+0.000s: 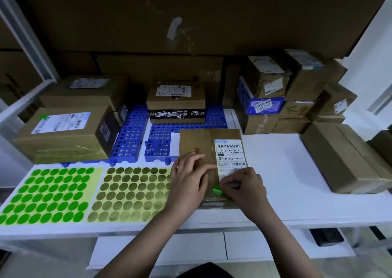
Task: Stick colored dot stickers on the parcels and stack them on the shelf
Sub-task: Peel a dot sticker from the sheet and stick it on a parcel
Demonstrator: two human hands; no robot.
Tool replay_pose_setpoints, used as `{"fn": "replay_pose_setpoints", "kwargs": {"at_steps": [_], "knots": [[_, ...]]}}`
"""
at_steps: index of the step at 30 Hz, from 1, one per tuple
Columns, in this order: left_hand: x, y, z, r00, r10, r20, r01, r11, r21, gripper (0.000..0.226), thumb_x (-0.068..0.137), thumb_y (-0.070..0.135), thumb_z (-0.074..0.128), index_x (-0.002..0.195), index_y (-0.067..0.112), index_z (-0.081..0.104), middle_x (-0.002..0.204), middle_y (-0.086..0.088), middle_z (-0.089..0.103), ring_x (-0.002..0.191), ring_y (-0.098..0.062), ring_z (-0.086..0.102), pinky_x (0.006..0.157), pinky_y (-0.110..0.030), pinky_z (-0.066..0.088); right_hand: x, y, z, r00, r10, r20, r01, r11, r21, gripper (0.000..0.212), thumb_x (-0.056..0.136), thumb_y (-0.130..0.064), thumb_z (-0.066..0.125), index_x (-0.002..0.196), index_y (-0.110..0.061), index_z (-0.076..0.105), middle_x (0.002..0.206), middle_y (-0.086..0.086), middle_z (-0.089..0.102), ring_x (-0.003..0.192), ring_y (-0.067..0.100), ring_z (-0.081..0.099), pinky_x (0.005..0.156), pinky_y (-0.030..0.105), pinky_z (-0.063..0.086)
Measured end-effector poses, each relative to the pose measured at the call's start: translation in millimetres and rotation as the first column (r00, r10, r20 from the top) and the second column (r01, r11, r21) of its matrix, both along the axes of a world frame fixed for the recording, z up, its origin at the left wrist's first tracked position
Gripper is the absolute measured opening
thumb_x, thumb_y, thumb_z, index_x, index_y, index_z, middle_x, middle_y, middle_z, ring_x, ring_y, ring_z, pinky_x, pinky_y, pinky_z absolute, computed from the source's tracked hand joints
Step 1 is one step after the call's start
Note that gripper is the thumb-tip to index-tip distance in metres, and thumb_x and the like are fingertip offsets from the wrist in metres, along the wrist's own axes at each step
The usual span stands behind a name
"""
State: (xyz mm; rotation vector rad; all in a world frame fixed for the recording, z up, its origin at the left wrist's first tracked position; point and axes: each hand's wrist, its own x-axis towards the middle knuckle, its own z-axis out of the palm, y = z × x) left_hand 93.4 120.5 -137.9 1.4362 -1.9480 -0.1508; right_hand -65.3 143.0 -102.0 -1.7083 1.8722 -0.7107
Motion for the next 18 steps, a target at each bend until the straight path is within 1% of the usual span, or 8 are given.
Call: {"fn": "replay_pose_setpoints", "kwargs": {"at_steps": [1, 3, 5, 7, 10, 13, 15, 18], "knots": [[0.2, 0.5, 0.7, 1.000, 0.000, -0.001, 0.000, 1.000, 0.003, 0.028, 0.084, 0.023, 0.052, 0.106, 0.034, 0.066, 0.124, 0.006, 0.055, 0.127, -0.011, 0.034, 0.108, -0.045, 0.026, 1.1, 0.2, -2.1, 1.000, -0.017, -0.014, 0.017, 1.000, -0.017, 0.005, 0.081, -0.027, 0.070, 0.079, -0.031, 0.073, 0.094, -0.013, 0.042, 0.107, 0.015, 0.044, 0.084, 0.029, 0.039], [0.6, 1.9, 2.7, 1.000, -0.006, 0.001, 0.006, 1.000, 0.020, 0.030, 0.086, 0.032, 0.045, 0.107, 0.035, 0.065, 0.126, 0.007, 0.053, 0.129, -0.010, 0.032, 0.110, -0.045, 0.023, 2.7, 0.1, -8.0, 0.998, -0.040, -0.040, 0.037, 0.998, -0.057, 0.004, 0.081, -0.027, 0.070, 0.082, -0.027, 0.074, 0.094, -0.012, 0.042, 0.106, 0.016, 0.044, 0.081, 0.027, 0.037], [1.0, 3.0, 4.4, 1.000, -0.016, 0.022, 0.015, 0.999, 0.048, 0.035, 0.085, 0.042, 0.040, 0.110, 0.036, 0.063, 0.129, 0.008, 0.050, 0.131, -0.010, 0.028, 0.112, -0.045, 0.021, 3.8, -0.2, -12.7, 0.995, -0.071, -0.066, 0.064, 0.993, -0.100, 0.004, 0.080, -0.026, 0.072, 0.083, -0.024, 0.074, 0.093, -0.011, 0.042, 0.104, 0.018, 0.045, 0.079, 0.027, 0.035], [1.3, 4.5, 5.8, 0.998, -0.030, 0.063, 0.025, 0.997, 0.079, 0.040, 0.081, 0.051, 0.039, 0.113, 0.037, 0.061, 0.133, 0.008, 0.046, 0.133, -0.010, 0.024, 0.114, -0.046, 0.018, 4.4, 0.6, -17.5, 0.992, -0.100, -0.071, 0.087, 0.981, -0.176, 0.004, 0.077, -0.023, 0.076, 0.080, -0.021, 0.074, 0.091, -0.010, 0.042, 0.099, 0.021, 0.047, 0.076, 0.028, 0.034], [1.6, 5.4, 7.2, 0.993, -0.044, 0.108, 0.034, 0.995, 0.094, 0.048, 0.076, 0.057, 0.040, 0.116, 0.037, 0.058, 0.135, 0.007, 0.043, 0.134, -0.012, 0.022, 0.114, -0.047, 0.017, 4.2, 2.6, -23.1, 0.993, -0.098, -0.061, 0.078, 0.959, -0.273, 0.012, 0.072, -0.018, 0.080, 0.074, -0.027, 0.071, 0.088, -0.012, 0.041, 0.089, 0.016, 0.043, 0.074, 0.030, 0.031], [2.1, 5.4, 5.6, 0.991, -0.038, 0.127, 0.029, 0.997, 0.073, 0.048, 0.076, 0.057, 0.041, 0.116, 0.036, 0.058, 0.134, 0.005, 0.045, 0.134, -0.013, 0.023, 0.113, -0.048, 0.019, 3.2, 3.6, -25.9, 0.994, -0.080, -0.069, 0.054, 0.946, -0.321, 0.019, 0.070, -0.018, 0.081, 0.074, -0.033, 0.070, 0.088, -0.015, 0.040, 0.087, 0.011, 0.039, 0.073, 0.031, 0.031], [1.7, 5.1, 5.2, 0.990, -0.029, 0.141, 0.020, 0.998, 0.066, 0.046, 0.077, 0.056, 0.041, 0.116, 0.037, 0.057, 0.134, 0.005, 0.045, 0.135, -0.015, 0.025, 0.113, -0.047, 0.020, 2.3, 3.4, -27.8, 0.994, -0.073, -0.080, 0.042, 0.939, -0.342, 0.021, 0.069, -0.020, 0.082, 0.078, -0.035, 0.070, 0.090, -0.015, 0.041, 0.088, 0.013, 0.042, 0.074, 0.031, 0.031], [0.5, 5.1, 4.9, 0.987, -0.016, 0.162, 0.005, 0.998, 0.067, 0.046, 0.078, 0.057, 0.040, 0.117, 0.038, 0.055, 0.133, 0.005, 0.044, 0.134, -0.016, 0.029, 0.112, -0.044, 0.016, -0.6, 2.7, -32.0, 0.991, -0.089, -0.098, 0.047, 0.931, -0.363, 0.032, 0.070, -0.028, 0.081, 0.098, -0.034, 0.068, 0.101, -0.009, 0.047, 0.097, 0.020, 0.047, 0.076, 0.032, 0.030]]}}
